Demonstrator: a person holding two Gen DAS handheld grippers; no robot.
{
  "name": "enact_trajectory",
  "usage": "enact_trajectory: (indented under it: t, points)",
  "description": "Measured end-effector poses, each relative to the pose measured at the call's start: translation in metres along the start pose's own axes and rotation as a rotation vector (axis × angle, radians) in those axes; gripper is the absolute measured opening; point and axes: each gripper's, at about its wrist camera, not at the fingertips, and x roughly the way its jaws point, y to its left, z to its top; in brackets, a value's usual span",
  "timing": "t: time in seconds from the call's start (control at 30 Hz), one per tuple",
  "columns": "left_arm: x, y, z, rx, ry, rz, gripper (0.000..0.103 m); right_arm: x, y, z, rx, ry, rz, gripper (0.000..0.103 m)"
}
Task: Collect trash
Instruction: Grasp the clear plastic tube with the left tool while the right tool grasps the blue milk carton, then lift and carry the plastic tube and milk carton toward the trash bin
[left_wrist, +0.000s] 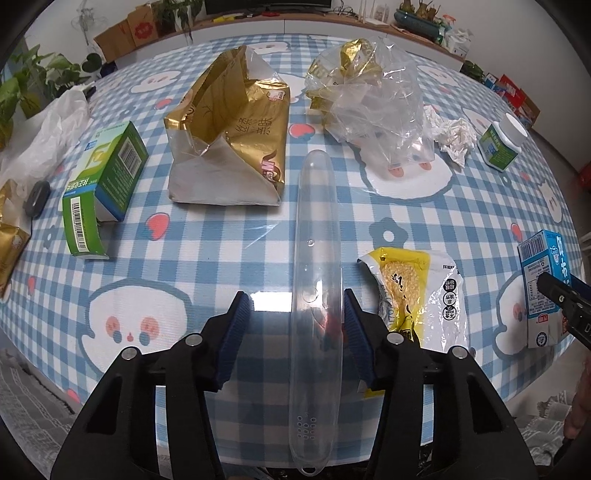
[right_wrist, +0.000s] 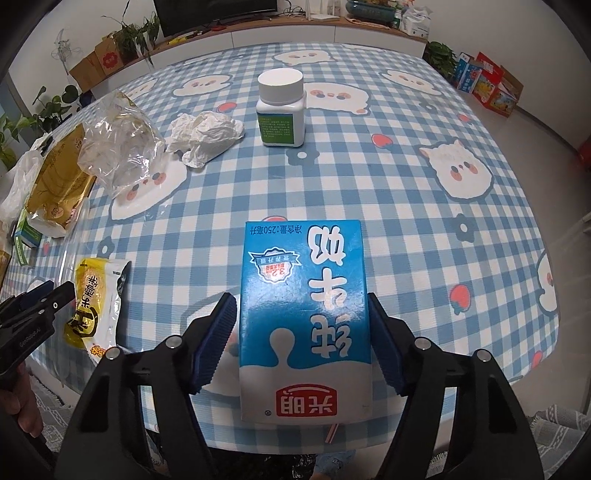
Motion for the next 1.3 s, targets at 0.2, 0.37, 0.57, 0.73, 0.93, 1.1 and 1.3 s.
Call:
enact_trajectory:
  t: [0.2,0.37,0.57,0.73,0.93,1.1,1.3]
  points:
    - [0.001,0.002,0.001,0.000,-0.001,0.014,0.025,0.004,0.001,0.000,-0.014,0.010,-0.016,0.060]
    - [0.001,0.003,0.000,0.000,-0.005,0.017,0.025,0.002,0.000,-0.001,-0.016,-0.002,-0.028,0.060]
    - [-0.002,0.003,-0.001,-0.002,-0.010,0.015,0.025,-0.006,-0.001,-0.001,-0.011,-0.018,-0.031,0.060]
    - [-0.013,0.002,-0.002,0.006,-0.030,0.017,0.025,-0.012,-0.003,-0.001,-0.007,-0.025,-0.032,0.060]
    - [-0.028,-0.002,-0.004,0.012,-0.053,0.010,0.025,-0.023,-0.001,-0.001,-0.008,-0.044,-0.032,0.060]
    - [-0.041,-0.003,-0.005,0.012,-0.071,0.005,0.025,-0.034,0.001,-0.001,-0.005,-0.062,-0.032,0.060]
    - [-0.057,-0.003,-0.009,0.010,-0.095,-0.001,0.025,-0.049,0.004,-0.002,-0.004,-0.086,-0.025,0.060]
